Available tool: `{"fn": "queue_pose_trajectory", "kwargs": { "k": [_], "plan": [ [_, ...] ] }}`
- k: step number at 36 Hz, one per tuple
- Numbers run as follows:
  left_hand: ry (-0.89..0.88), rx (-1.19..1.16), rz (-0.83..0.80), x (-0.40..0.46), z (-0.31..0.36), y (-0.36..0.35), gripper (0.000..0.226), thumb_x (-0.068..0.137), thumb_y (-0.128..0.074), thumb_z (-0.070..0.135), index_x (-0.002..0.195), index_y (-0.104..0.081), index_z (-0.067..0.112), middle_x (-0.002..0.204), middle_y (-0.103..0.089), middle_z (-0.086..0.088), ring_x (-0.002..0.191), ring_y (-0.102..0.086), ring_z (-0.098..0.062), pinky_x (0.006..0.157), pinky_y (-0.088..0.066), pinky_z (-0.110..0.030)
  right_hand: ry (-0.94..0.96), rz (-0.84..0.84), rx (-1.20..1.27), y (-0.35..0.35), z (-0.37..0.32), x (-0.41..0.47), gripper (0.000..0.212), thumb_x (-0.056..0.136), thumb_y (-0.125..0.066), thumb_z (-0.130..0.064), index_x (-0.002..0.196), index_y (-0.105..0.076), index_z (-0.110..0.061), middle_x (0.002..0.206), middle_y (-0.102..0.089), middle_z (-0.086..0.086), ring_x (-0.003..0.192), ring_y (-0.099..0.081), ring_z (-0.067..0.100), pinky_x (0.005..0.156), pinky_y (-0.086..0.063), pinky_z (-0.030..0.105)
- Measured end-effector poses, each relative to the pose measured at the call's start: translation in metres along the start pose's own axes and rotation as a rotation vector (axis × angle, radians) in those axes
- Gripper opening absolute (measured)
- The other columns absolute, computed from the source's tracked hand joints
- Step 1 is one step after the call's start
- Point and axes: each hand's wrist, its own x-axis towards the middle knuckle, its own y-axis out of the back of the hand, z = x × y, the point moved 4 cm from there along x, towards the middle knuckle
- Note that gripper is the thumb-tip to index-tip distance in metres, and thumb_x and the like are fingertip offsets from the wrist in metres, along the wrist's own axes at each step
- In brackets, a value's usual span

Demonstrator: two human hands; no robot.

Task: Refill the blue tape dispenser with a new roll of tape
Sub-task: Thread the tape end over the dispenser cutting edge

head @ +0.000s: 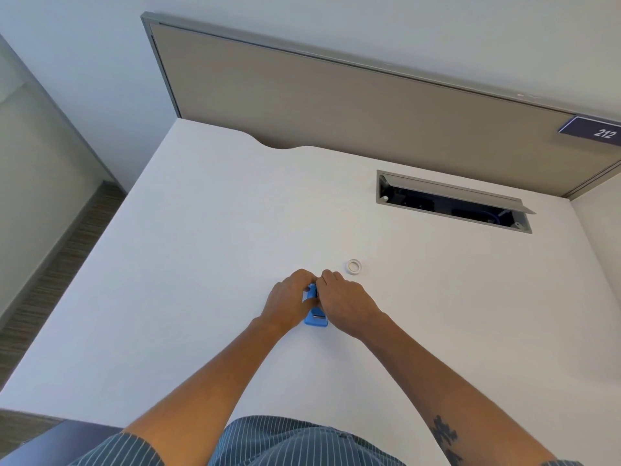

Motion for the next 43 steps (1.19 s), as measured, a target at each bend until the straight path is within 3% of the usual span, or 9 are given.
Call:
{"fn": "queue_pose_trajectory", "kwargs": {
  "k": [8, 14, 22, 26, 32, 43],
  "plan": [
    [-0.017, 0.031, 0.002, 0.0, 0.001, 0.002, 0.025, 0.094, -0.071, 0.028, 0.115, -0.062, 0.018, 0.116, -0.067, 0.003, 0.099, -0.066, -0.022, 0.092, -0.055, -0.038, 0.024, -0.003, 0.003, -0.002, 0.0, 0.002, 0.022, 0.101, -0.05, -0.011, 0.122, -0.053, -0.005, 0.11, -0.053, 0.01, 0.089, -0.053, 0.023, 0.059, -0.034, 0.031],
    [-0.01, 0.033, 0.005, 0.0, 0.001, 0.001, 0.024, 0.094, -0.07, 0.03, 0.114, -0.061, 0.02, 0.114, -0.067, 0.004, 0.097, -0.066, -0.021, 0.091, -0.056, -0.038, 0.017, -0.01, 0.015, -0.002, 0.0, 0.002, 0.022, 0.101, -0.049, -0.01, 0.121, -0.054, -0.005, 0.11, -0.053, 0.012, 0.082, -0.039, 0.019, 0.063, -0.033, 0.031],
    [-0.012, 0.033, 0.01, -0.001, 0.0, 0.0, 0.028, 0.094, -0.071, 0.031, 0.117, -0.062, 0.02, 0.118, -0.067, 0.003, 0.099, -0.067, -0.021, 0.091, -0.055, -0.036, -0.011, 0.026, 0.103, 0.005, 0.005, 0.003, 0.02, 0.102, -0.044, -0.007, 0.121, -0.052, -0.007, 0.115, -0.051, 0.01, 0.093, -0.052, 0.021, 0.066, -0.034, 0.028],
    [-0.025, 0.019, 0.007, -0.001, 0.002, 0.0, 0.03, 0.093, -0.073, 0.034, 0.119, -0.064, 0.022, 0.119, -0.066, 0.005, 0.099, -0.066, -0.02, 0.092, -0.056, -0.036, -0.079, 0.022, 0.225, 0.007, 0.009, 0.002, 0.014, 0.103, -0.047, -0.009, 0.113, -0.056, -0.007, 0.112, -0.053, 0.008, 0.084, -0.046, 0.017, 0.065, -0.038, 0.03],
    [-0.056, -0.002, 0.012, -0.002, 0.001, 0.002, 0.028, 0.092, -0.074, 0.031, 0.118, -0.065, 0.024, 0.118, -0.065, 0.008, 0.1, -0.066, -0.017, 0.091, -0.055, -0.035, -0.165, 0.066, 0.365, 0.012, 0.013, -0.002, 0.022, 0.103, -0.049, -0.015, 0.096, -0.068, -0.007, 0.096, -0.057, 0.006, 0.075, -0.056, 0.023, 0.066, -0.048, 0.036],
    [-0.056, 0.009, 0.016, -0.002, 0.001, 0.0, 0.028, 0.093, -0.073, 0.033, 0.118, -0.065, 0.026, 0.12, -0.065, 0.009, 0.1, -0.065, -0.016, 0.092, -0.054, -0.033, -0.157, -0.015, 0.316, 0.018, 0.014, -0.002, 0.029, 0.105, -0.05, -0.021, 0.105, -0.077, -0.01, 0.099, -0.062, 0.01, 0.084, -0.063, 0.028, 0.075, -0.052, 0.04]
  ]
}}
